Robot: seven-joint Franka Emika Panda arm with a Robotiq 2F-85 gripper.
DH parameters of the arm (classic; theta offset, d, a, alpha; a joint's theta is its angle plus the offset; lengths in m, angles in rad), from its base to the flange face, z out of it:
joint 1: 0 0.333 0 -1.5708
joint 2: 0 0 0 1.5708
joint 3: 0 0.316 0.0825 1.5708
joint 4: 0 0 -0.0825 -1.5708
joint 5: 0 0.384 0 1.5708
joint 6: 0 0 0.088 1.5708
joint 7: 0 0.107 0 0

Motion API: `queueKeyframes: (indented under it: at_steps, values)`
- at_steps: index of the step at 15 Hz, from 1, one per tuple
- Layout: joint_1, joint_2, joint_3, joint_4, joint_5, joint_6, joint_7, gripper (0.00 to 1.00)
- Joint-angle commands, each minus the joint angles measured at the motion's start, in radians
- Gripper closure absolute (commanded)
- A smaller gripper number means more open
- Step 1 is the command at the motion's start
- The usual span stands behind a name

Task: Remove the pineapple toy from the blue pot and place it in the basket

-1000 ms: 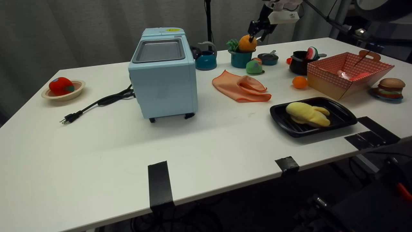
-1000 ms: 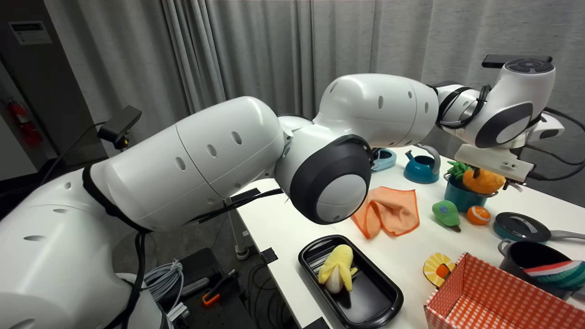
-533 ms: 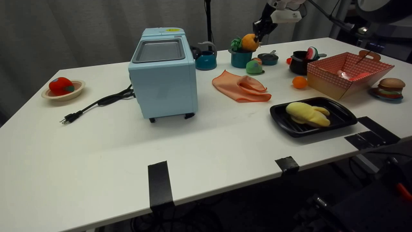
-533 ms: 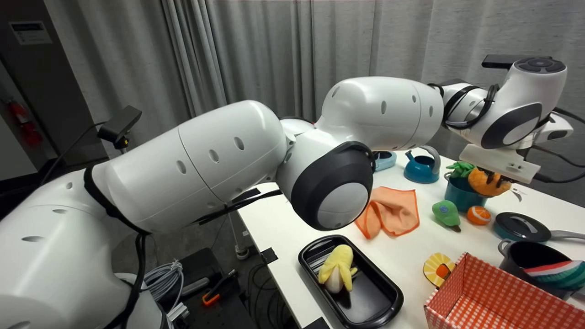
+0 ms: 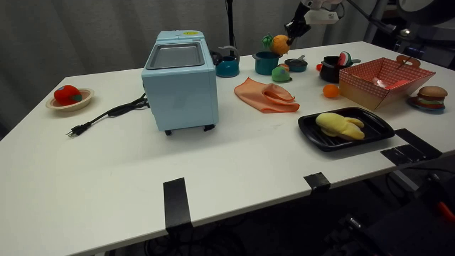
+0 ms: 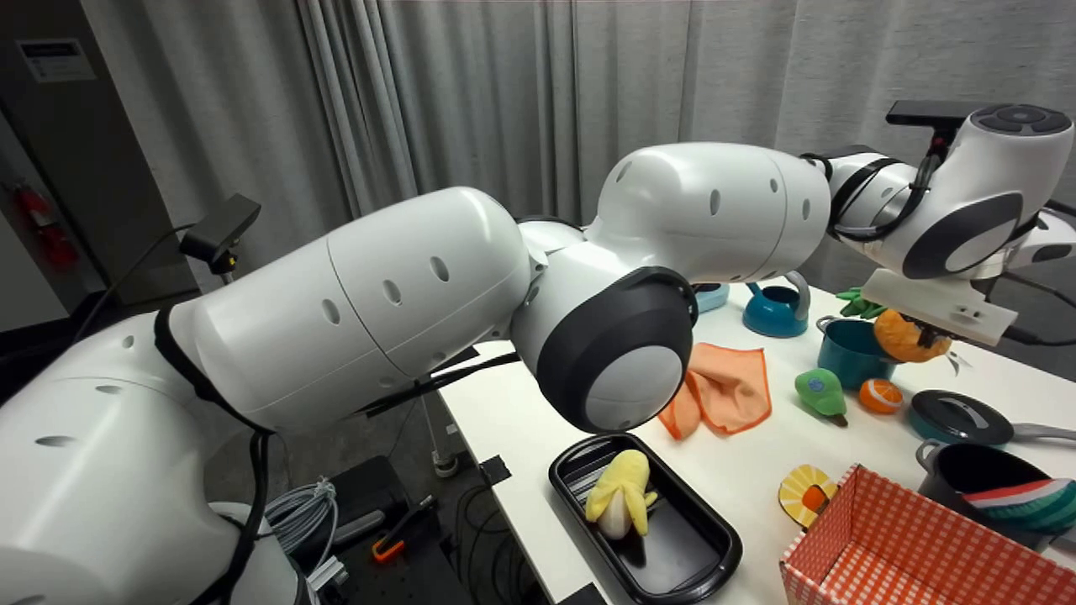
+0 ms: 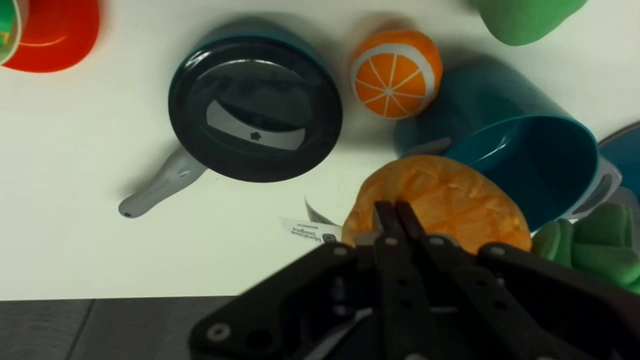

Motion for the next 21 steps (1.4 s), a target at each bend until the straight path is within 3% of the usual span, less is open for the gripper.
queueKeyframes:
  at_steps: [1,3,15,17,18,19,21]
  values:
    - [-0.019,0.039,0.031,0.066,0.021,0.004,-0.041,0.99]
    - [-0.010,-0.023,0.039,0.024,0.021,-0.007,-0.028,0.99]
    - [-0.025,-0.096,0.062,0.024,0.017,-0.098,0.022,0.99]
    - [-0.029,-0.107,0.065,0.019,0.018,-0.160,0.018,0.99]
    - [-0.038,-0.199,0.066,-0.012,0.021,-0.261,0.025,0.99]
    - [-0.042,-0.210,0.071,-0.012,0.024,-0.314,0.022,0.99]
    - [-0.032,-0.221,0.042,0.061,0.046,-0.467,0.025,0.99]
